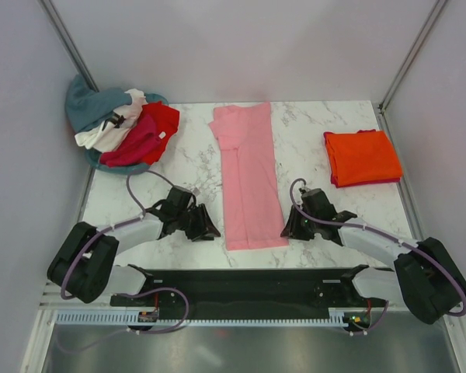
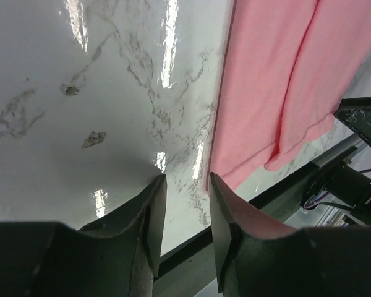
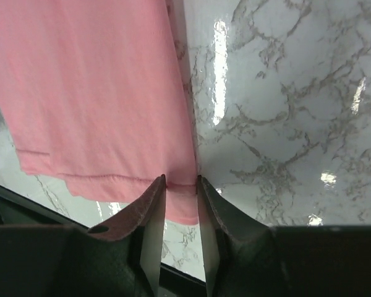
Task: Fold and stack the t-shirts
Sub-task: Fold the tshirt
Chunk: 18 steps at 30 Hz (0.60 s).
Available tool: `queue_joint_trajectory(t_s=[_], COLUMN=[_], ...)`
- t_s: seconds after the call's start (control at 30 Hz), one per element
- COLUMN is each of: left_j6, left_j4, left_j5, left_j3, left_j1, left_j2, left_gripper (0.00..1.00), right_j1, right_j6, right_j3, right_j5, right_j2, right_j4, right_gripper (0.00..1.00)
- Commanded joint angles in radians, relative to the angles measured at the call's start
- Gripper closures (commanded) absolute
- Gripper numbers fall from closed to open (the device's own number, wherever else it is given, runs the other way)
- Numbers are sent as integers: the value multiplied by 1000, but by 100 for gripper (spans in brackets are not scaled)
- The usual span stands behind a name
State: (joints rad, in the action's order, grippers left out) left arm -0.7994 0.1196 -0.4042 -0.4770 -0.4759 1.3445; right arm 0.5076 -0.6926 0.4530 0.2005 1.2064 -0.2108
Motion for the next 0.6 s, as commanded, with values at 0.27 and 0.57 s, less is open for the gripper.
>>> queue_joint_trajectory(t_s=[0.27, 0.57], left_j6=[-92, -118], left_j4=[-23, -12], left_j5=[7, 10], left_j3=[47, 81], left_j1=[-95, -116], left_j2=[-31, -47], left_gripper=[59, 58], right_j1=[149, 184], right_j6=[-105, -130], right_j3=[-13, -33], right_j5=[-65, -70], right_j2=[-4, -53], right_j4=[-88, -110], right_gripper=[100, 97])
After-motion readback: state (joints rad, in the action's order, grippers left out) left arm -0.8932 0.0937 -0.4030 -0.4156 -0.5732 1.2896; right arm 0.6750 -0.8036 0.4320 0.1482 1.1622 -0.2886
